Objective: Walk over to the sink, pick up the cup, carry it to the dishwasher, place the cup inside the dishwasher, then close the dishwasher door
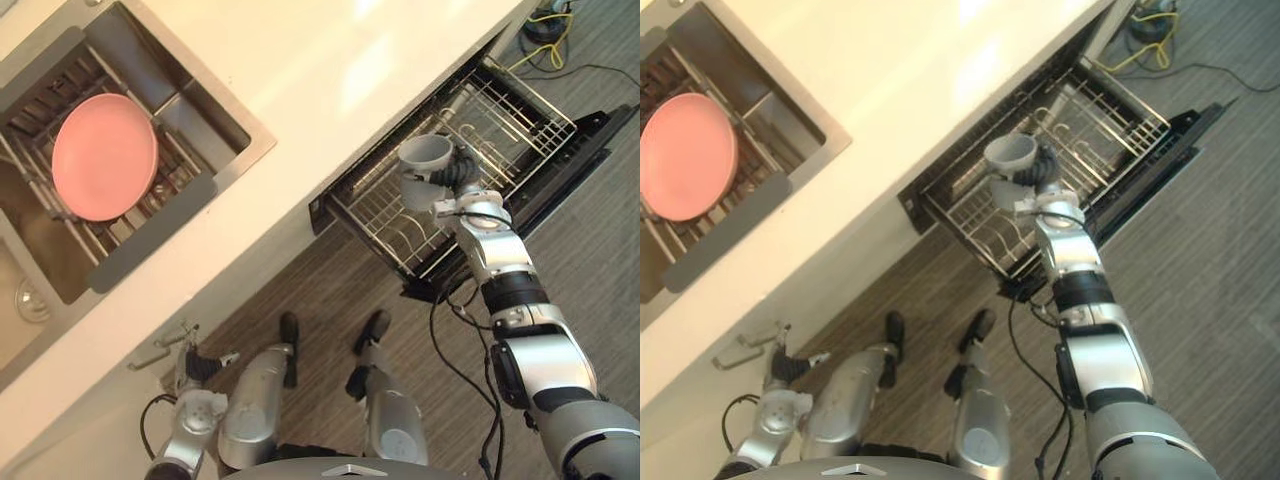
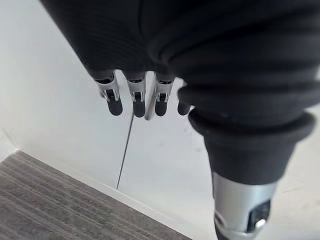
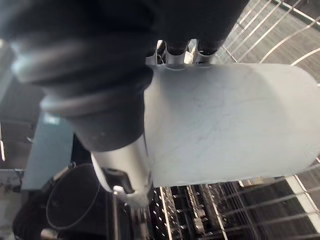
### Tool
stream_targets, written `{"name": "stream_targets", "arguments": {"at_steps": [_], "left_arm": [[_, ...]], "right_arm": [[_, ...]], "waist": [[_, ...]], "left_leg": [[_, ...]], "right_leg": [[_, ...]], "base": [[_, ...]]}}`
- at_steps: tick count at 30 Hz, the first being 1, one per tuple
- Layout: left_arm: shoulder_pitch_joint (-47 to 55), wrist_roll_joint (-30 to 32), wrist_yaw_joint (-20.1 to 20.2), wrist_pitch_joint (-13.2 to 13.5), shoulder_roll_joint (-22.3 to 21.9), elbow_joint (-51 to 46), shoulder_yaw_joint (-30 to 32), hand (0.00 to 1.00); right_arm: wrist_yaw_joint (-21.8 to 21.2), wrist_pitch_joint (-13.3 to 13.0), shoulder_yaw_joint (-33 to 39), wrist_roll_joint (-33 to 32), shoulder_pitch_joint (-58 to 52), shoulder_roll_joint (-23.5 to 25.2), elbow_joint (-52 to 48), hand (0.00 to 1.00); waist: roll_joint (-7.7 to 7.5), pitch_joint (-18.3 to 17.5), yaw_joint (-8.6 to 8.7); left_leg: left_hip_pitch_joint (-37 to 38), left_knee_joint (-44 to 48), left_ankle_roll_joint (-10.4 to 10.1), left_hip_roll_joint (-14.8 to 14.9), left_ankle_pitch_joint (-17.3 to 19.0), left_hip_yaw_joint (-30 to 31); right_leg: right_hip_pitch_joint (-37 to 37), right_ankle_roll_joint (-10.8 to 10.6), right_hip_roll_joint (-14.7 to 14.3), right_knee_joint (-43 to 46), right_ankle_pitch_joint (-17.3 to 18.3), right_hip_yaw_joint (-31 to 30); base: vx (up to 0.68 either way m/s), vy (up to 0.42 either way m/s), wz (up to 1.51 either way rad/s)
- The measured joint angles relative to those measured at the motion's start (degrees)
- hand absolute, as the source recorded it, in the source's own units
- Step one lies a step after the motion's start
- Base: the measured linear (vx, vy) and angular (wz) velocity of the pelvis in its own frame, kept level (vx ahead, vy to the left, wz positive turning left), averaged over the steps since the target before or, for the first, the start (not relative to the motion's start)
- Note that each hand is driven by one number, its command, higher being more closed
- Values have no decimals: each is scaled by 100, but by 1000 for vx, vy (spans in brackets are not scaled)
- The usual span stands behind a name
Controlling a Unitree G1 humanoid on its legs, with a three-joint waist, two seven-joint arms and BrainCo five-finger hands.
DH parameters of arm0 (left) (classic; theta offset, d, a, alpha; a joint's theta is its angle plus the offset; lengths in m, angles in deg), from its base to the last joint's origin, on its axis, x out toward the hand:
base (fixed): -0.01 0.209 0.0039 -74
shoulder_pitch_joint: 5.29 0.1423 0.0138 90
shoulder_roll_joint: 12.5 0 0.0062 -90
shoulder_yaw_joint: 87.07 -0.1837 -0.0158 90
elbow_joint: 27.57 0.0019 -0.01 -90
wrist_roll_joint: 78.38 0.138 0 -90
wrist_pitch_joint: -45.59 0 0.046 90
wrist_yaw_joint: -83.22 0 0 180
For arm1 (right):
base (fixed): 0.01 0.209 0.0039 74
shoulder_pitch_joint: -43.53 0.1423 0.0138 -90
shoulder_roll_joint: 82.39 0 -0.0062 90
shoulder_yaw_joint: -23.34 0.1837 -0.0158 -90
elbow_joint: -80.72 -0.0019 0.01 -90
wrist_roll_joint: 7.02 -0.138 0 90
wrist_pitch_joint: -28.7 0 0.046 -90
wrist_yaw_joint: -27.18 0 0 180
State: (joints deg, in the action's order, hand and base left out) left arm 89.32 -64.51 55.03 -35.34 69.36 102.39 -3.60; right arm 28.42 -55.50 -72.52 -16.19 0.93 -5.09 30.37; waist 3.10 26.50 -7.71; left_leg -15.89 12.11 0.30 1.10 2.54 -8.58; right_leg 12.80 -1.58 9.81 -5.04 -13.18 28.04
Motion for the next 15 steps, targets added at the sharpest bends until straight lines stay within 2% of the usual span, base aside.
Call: {"name": "stream_targets", "arguments": {"at_steps": [3,6,9,15], "left_arm": [[5,-3,125,-42,4,11,-7,0],[7,-7,243,-52,3,15,-37,0],[12,-18,298,-51,1,22,-65,0],[56,-29,367,-45,7,79,-92,0]], "right_arm": [[-379,216,-268,76,122,-142,540,100],[-675,315,-311,278,214,-149,966,100],[-835,326,-313,382,305,-157,1159,100],[-952,257,-481,712,460,-143,1333,100]], "waist": [[7,5,-75],[88,50,-114],[177,113,-120],[207,127,-166]], "left_leg": [[0,-287,-48,-23,-219,166],[16,-486,-85,-28,-370,280],[21,-571,-104,-37,-432,365],[75,-832,-113,-46,-599,420]], "right_leg": [[40,32,2,0,21,219],[58,83,-7,6,3,342],[52,85,-7,22,-2,419],[75,93,-5,0,21,501]], "base": [[5,-5,31],[45,-8,19],[55,3,12],[38,-7,7]]}}
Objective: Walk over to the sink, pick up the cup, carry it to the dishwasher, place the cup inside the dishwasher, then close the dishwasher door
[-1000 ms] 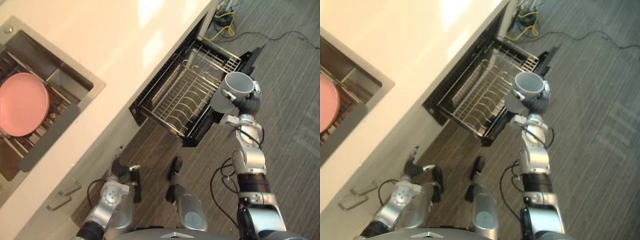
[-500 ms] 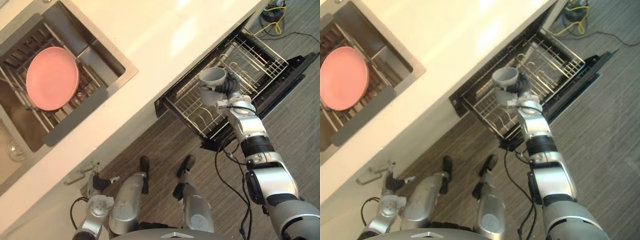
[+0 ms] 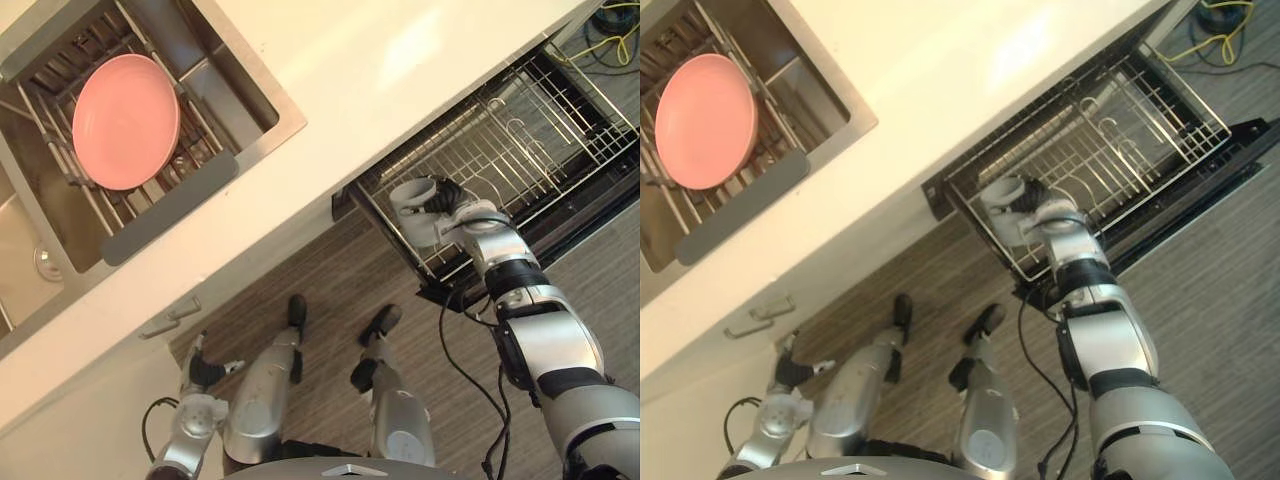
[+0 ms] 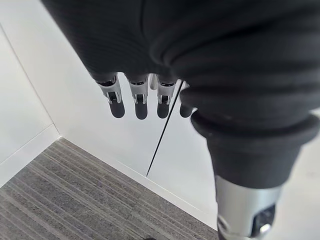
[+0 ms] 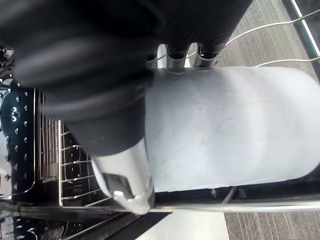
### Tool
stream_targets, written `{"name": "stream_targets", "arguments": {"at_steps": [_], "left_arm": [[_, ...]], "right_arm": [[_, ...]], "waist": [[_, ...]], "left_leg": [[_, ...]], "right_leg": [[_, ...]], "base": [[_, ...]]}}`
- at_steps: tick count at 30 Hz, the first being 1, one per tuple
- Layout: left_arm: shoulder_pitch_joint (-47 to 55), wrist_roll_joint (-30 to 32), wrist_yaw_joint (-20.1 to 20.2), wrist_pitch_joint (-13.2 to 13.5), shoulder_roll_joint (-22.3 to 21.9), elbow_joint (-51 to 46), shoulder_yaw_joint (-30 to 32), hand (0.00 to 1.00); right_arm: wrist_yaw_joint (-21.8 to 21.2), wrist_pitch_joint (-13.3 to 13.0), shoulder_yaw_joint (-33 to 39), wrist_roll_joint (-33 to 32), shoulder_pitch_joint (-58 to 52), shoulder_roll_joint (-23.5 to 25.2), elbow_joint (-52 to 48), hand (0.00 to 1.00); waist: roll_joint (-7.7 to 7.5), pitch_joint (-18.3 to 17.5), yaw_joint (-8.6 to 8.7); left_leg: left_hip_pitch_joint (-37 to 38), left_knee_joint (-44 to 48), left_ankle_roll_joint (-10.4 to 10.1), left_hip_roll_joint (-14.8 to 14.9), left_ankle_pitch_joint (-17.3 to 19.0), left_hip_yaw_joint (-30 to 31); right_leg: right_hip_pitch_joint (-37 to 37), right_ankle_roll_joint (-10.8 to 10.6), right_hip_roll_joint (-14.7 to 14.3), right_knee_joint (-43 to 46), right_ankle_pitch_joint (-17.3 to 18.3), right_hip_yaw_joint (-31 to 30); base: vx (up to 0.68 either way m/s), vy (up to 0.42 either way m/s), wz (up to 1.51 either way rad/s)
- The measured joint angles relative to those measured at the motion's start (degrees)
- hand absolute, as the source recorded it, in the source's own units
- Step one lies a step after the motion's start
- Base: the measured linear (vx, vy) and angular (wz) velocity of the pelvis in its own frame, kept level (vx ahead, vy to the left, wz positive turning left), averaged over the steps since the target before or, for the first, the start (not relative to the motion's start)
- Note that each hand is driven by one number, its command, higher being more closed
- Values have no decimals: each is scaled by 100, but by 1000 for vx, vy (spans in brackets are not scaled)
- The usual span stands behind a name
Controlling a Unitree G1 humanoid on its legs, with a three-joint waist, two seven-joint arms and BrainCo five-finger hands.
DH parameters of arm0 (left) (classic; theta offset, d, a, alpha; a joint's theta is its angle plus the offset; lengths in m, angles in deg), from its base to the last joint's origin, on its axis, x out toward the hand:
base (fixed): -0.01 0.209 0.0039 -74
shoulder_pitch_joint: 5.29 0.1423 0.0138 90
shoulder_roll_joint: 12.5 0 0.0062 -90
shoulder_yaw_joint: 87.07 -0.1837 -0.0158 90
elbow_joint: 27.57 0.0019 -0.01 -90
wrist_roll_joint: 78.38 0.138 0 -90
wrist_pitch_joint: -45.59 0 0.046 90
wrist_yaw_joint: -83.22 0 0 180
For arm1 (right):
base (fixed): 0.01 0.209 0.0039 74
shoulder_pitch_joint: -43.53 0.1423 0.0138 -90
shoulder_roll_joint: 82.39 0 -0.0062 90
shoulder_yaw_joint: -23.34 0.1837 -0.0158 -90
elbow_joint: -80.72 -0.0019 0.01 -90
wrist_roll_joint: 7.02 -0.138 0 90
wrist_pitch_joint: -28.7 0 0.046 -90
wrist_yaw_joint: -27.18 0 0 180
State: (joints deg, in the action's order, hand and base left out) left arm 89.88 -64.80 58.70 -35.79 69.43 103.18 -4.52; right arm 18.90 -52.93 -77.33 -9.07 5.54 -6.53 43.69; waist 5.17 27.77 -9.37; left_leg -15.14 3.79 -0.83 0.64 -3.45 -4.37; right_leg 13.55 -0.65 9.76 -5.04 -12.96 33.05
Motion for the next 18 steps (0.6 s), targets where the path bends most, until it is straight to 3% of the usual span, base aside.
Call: {"name": "stream_targets", "arguments": {"at_steps": [1,11,18], "left_arm": [[4,-6,0,1,1,26,-9,0],[66,-101,-4,54,55,154,-190,0],[115,-277,156,-74,52,204,-174,0]], "right_arm": [[5,-48,-4,29,1,8,0,0],[8,-71,-28,-96,-7,116,-4,0],[70,-115,390,-1167,-423,251,-594,0]], "waist": [[26,13,0],[120,54,27],[116,52,94]], "left_leg": [[15,-47,-5,-2,-30,20],[159,-334,-39,-2,-214,84],[352,-409,-45,-2,-227,88]], "right_leg": [[-7,9,0,0,10,26],[-43,34,-12,0,26,84],[-206,12,-16,1,54,90]], "base": [[27,-19,9],[36,-23,3],[41,-8,0]]}}
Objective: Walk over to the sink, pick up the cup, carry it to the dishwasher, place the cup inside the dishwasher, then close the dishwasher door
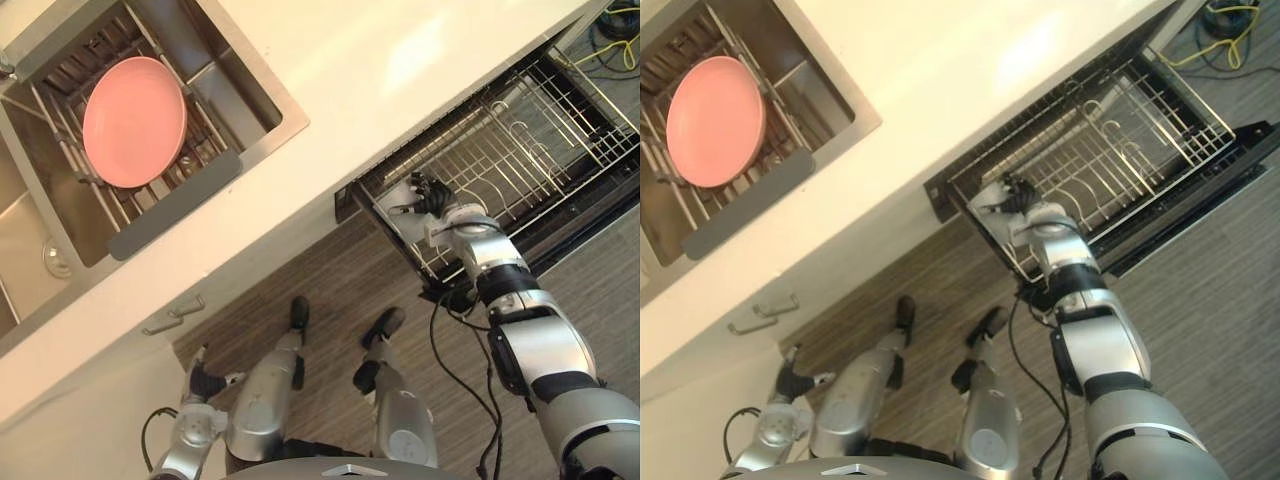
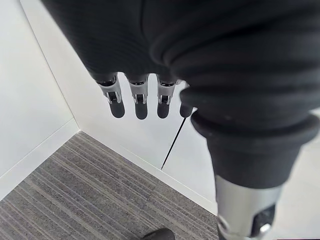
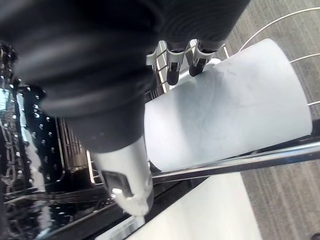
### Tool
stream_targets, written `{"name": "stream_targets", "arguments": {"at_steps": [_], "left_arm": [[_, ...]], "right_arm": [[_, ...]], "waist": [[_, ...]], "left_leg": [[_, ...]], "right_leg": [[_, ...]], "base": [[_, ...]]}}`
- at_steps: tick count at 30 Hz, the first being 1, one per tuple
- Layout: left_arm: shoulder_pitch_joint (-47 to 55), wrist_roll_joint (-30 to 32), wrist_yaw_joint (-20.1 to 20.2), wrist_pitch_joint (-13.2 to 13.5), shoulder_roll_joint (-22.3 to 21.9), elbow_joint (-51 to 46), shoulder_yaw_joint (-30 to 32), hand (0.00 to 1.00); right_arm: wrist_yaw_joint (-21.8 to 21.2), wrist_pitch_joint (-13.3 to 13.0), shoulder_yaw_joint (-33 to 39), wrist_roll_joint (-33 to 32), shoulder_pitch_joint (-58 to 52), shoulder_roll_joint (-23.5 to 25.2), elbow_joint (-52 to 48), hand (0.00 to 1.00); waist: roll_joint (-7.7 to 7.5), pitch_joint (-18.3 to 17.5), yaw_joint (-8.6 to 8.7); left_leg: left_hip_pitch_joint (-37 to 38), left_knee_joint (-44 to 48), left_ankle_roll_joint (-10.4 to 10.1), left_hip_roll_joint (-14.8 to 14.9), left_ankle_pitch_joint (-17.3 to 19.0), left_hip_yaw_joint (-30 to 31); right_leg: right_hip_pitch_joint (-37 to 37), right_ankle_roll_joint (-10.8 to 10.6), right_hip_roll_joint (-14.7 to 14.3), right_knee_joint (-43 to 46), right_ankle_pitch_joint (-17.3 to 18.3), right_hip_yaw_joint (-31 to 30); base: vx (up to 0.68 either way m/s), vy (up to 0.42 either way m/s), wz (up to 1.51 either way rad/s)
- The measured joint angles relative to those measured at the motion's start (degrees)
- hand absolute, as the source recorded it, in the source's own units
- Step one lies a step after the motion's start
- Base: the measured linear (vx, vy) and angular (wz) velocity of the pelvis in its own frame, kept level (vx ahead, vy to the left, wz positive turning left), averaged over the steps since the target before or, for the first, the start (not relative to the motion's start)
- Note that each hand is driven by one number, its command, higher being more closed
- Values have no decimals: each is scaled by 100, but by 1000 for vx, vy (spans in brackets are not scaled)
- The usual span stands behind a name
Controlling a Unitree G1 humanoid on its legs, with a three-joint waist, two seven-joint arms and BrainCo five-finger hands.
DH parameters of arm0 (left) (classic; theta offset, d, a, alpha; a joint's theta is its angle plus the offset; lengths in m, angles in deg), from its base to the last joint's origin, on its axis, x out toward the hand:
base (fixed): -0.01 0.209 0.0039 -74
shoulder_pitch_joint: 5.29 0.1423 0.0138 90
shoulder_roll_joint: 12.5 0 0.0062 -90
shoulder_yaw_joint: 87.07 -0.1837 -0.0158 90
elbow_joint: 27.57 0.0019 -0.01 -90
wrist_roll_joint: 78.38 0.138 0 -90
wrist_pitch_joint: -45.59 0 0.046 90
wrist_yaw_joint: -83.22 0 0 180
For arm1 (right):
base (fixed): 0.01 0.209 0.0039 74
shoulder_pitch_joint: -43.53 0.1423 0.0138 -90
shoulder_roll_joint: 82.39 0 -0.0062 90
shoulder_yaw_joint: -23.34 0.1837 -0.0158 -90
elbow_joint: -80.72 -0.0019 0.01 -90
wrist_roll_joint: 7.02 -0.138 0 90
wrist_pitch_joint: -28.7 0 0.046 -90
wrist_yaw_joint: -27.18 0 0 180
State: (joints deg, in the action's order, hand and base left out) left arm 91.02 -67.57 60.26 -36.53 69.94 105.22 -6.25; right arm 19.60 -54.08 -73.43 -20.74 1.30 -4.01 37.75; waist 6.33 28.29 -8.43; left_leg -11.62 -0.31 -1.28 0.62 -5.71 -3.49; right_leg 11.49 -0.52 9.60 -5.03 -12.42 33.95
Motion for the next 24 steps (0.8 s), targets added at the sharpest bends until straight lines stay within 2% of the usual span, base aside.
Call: {"name": "stream_targets", "arguments": {"at_steps": [4,8,13,16,18,19,20,21,22,23,24], "left_arm": [[144,0,-61,17,-5,79,27,0],[527,-143,-64,80,-25,296,365,0],[1049,-286,-206,182,-288,630,998,0],[1167,-344,-318,226,-466,813,1405,0],[1183,-317,-346,223,-611,860,1757,0],[1191,-346,-374,218,-734,865,2068,0],[1192,-371,-382,210,-757,892,2126,0],[1200,-323,-389,199,-824,957,2261,0],[1313,-99,-406,151,-846,953,2283,0],[1382,22,-408,119,-844,947,2287,0],[1474,172,-397,24,-833,949,2295,0]], "right_arm": [[58,-19,698,-1074,-749,271,-828,0],[1,-378,1270,-2044,-2553,1129,-2473,0],[-395,-901,1396,-2069,-4048,2033,-3818,0],[-505,-1151,1455,-2079,-4333,2183,-4289,0],[-509,-1317,1658,-2090,-4384,2272,-4519,0],[-511,-1451,1845,-2095,-4423,2258,-4659,0],[-511,-1506,1941,-2096,-4422,2245,-4697,0],[-498,-1597,2139,-2092,-4417,2221,-4801,0],[-465,-1743,2286,-2090,-4413,2179,-4898,0],[-438,-1803,2300,-2091,-4415,2166,-4964,0],[-443,-1894,2298,-2086,-4409,2163,-5143,0]], "waist": [[-47,-39,140],[-374,-583,343],[-581,-1184,402],[-615,-1428,404],[-612,-1454,440],[-615,-1465,449],[-611,-1470,474],[-590,-1481,536],[-555,-1505,571],[-528,-1535,569],[-532,-1601,552]], "left_leg": [[277,-75,-19,4,15,31],[473,-74,-39,13,139,20],[986,-62,-50,58,366,-40],[985,-15,-31,134,501,24],[1010,31,110,306,543,-592],[1018,360,323,521,632,-1562],[983,622,461,642,669,-2054],[925,1090,506,771,728,-2842],[980,1304,472,793,828,-3376],[1027,1302,449,782,924,-3412],[1123,1098,384,642,1013,-3257]], "right_leg": [[-264,-78,-12,-2,54,-1],[-465,-216,-18,-3,162,-10],[-1029,-268,-67,-4,361,39],[-1241,-239,-96,-2,468,369],[-1449,-263,-71,21,525,721],[-1671,-278,18,39,548,1095],[-1774,-310,65,41,565,1262],[-1965,-422,181,111,614,1540],[-2161,-546,284,224,653,1737],[-2251,-595,294,233,660,1825],[-2351,-679,331,226,644,1926]], "base": [[57,-1,3],[95,5,-1],[74,13,-6],[23,-13,50],[39,-1,97],[72,49,110],[99,131,149],[48,208,136],[38,240,123],[-1,245,85],[-7,187,50]]}}
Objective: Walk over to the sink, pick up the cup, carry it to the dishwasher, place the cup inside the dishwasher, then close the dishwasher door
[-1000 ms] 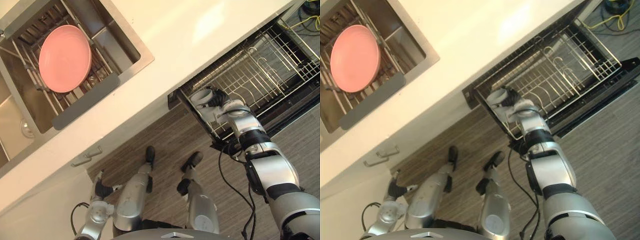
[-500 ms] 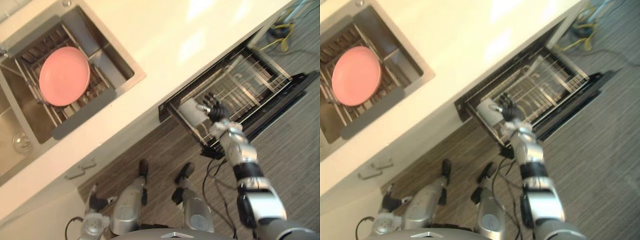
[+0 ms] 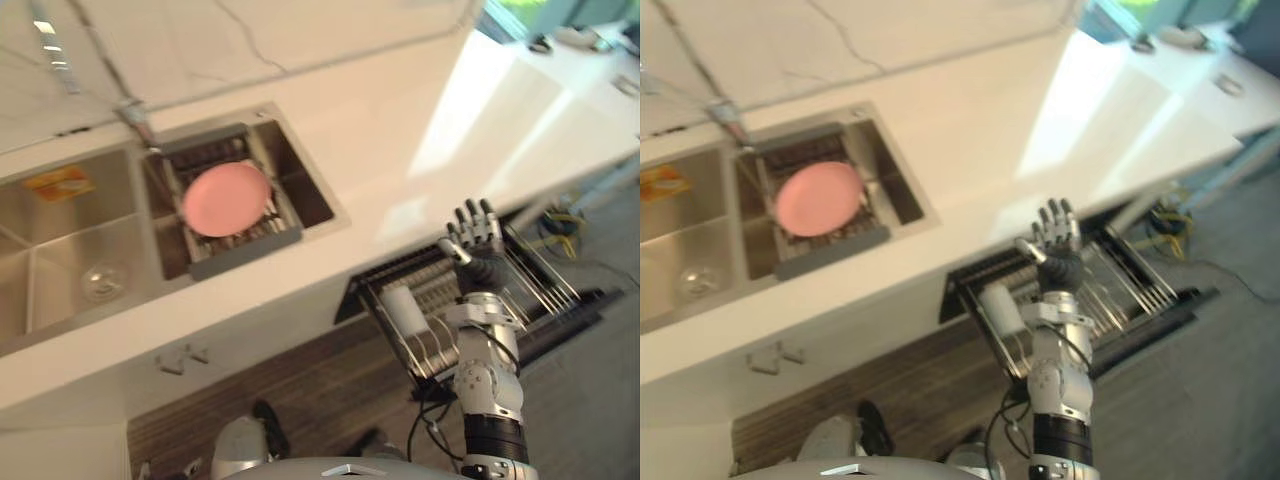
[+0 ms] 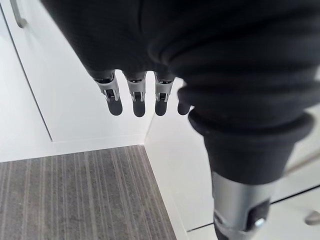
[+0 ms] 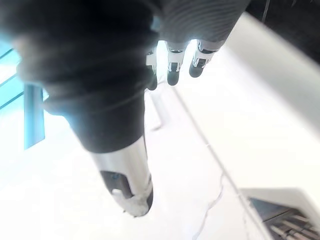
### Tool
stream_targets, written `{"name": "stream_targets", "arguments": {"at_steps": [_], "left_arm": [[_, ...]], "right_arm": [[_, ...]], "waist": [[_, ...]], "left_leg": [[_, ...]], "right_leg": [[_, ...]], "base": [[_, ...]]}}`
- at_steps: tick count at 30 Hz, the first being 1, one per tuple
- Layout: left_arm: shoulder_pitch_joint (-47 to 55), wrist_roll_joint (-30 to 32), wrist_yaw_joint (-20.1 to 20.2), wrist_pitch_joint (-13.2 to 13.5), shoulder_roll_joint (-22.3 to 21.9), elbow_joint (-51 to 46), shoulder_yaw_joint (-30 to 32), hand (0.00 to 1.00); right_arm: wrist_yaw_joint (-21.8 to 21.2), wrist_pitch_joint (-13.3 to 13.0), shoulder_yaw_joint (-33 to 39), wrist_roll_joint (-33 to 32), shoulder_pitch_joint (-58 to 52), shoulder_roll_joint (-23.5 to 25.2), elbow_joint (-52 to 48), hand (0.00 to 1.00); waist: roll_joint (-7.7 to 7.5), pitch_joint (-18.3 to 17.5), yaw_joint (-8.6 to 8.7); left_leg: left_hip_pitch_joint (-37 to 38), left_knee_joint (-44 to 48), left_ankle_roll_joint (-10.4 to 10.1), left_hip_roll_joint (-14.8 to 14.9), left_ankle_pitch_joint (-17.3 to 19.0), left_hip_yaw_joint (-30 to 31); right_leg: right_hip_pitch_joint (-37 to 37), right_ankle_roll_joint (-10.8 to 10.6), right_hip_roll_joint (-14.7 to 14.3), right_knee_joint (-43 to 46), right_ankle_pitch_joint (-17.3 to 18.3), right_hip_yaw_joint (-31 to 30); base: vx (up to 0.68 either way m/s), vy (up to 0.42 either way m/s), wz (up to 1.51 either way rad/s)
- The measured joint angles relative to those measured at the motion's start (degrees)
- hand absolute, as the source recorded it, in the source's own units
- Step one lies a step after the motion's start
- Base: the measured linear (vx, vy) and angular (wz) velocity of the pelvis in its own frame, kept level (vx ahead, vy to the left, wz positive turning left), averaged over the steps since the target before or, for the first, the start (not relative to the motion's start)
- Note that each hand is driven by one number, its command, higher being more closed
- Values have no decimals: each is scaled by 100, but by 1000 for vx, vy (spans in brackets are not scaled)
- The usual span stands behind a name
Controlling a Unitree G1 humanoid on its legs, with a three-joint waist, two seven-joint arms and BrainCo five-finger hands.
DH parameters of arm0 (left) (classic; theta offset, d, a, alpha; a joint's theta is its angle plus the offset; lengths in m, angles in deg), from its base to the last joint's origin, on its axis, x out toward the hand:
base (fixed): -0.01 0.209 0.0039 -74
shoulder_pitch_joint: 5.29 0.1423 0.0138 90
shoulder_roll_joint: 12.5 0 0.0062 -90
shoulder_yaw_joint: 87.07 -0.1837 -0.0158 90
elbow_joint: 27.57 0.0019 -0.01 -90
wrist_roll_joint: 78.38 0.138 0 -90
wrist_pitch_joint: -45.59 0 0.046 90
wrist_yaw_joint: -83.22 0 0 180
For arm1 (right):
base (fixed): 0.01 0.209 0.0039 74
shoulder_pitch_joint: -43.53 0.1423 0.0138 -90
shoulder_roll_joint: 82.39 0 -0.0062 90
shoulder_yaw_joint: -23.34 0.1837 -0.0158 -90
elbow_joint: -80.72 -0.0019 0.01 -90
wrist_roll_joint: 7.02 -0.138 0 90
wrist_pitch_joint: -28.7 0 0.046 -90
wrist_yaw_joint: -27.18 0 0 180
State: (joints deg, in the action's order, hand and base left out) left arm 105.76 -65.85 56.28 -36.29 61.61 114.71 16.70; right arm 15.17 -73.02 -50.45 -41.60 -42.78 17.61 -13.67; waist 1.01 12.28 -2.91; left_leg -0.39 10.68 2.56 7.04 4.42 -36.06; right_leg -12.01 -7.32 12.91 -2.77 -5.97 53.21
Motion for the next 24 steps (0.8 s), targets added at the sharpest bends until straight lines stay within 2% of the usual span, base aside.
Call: {"name": "stream_targets", "arguments": {"at_steps": [2,3,4,6,7,8,10,11,12,14,15,17,19,22,23,24], "left_arm": [[44,97,38,-126,-38,2,6,0],[48,201,94,-219,-112,3,14,0],[31,311,110,-306,-107,9,2,0],[-31,456,110,-352,-60,18,-100,0],[-134,542,101,-394,47,17,-248,0],[-345,585,98,-457,231,11,-370,0],[-629,577,93,-500,389,10,-379,0],[-685,577,91,-509,411,5,-379,0],[-768,581,89,-509,458,2,-389,0],[-852,606,92,-505,495,0,-471,0],[-850,693,96,-511,546,12,-493,0],[-781,692,96,-520,495,11,-489,0],[-632,736,105,-525,332,17,-482,0],[-527,804,110,-520,293,99,-481,0],[-527,819,111,-520,297,114,-482,0],[-525,917,111,-520,302,125,-483,0]], "right_arm": [[-8,-109,-12,5,26,-1,-334,0],[-25,-214,5,-2,67,-2,-517,0],[-25,-219,61,-28,50,-13,-662,0],[-15,-221,226,-132,-58,-11,-816,0],[-1,-261,359,-158,-250,10,-976,0],[13,-311,515,-158,-498,58,-1235,0],[24,-348,711,-173,-671,95,-1561,0],[27,-353,717,-173,-683,89,-1622,0],[52,-384,706,-151,-700,89,-1748,0],[134,-573,704,-107,-687,84,-1765,0],[191,-612,705,-114,-682,67,-1760,0],[243,-639,704,-168,-596,44,-1756,0],[243,-659,699,-148,-388,-50,-1717,0],[248,-653,652,113,-358,-178,-1715,0],[238,-641,633,150,-356,-194,-1715,0],[209,-521,590,174,-351,-205,-1712,0]], "waist": [[-67,-54,-14],[-62,-64,29],[-34,-85,144],[9,-117,264],[35,-185,424],[-8,-221,580],[-116,-273,712],[-180,-316,713],[-312,-416,717],[-450,-507,697],[-515,-563,663],[-480,-661,578],[-229,-667,555],[-84,-717,553],[-82,-726,554],[-98,-738,553]], "left_leg": [[229,-527,17,-313,-95,7],[415,-884,36,-502,-159,9],[517,-1061,51,-599,-182,93],[509,-1137,72,-641,-180,352],[464,-1133,164,-633,-219,830],[396,-1211,184,-635,-279,1320],[349,-1310,173,-680,-419,1678],[358,-1345,136,-723,-447,1756],[349,-1382,99,-811,-506,1892],[346,-1365,99,-898,-545,2063],[354,-1366,79,-952,-563,2192],[374,-1387,31,-907,-570,2209],[456,-1489,-24,-847,-576,2174],[588,-1514,-96,-803,-534,2150],[596,-1516,-103,-794,-530,2147],[596,-1544,-106,-780,-528,2138]], "right_leg": [[-16,-42,207,159,39,-11],[30,-59,422,561,135,-49],[128,26,685,1138,256,-97],[549,784,1050,2311,441,-580],[999,790,994,3071,653,-1584],[1213,496,610,3229,1059,-2381],[1351,369,162,2910,1390,-3026],[1387,361,63,2738,1453,-3161],[1413,355,-75,2363,1475,-3385],[1382,414,-213,1696,1121,-3542],[1285,310,-220,1348,857,-3498],[1057,202,-341,920,777,-3522],[877,216,-477,546,633,-3546],[698,236,-548,374,614,-3560],[683,236,-559,358,614,-3564],[678,239,-574,338,612,-3572]], "base": [[-8,229,28],[13,263,14],[24,209,20],[41,191,44],[120,137,112],[133,44,134],[120,-35,115],[131,-66,89],[150,-72,73],[187,-95,70],[221,-119,48],[174,-100,15],[89,-69,-17],[58,-47,-8],[17,-39,-6],[-10,-30,-4]]}}
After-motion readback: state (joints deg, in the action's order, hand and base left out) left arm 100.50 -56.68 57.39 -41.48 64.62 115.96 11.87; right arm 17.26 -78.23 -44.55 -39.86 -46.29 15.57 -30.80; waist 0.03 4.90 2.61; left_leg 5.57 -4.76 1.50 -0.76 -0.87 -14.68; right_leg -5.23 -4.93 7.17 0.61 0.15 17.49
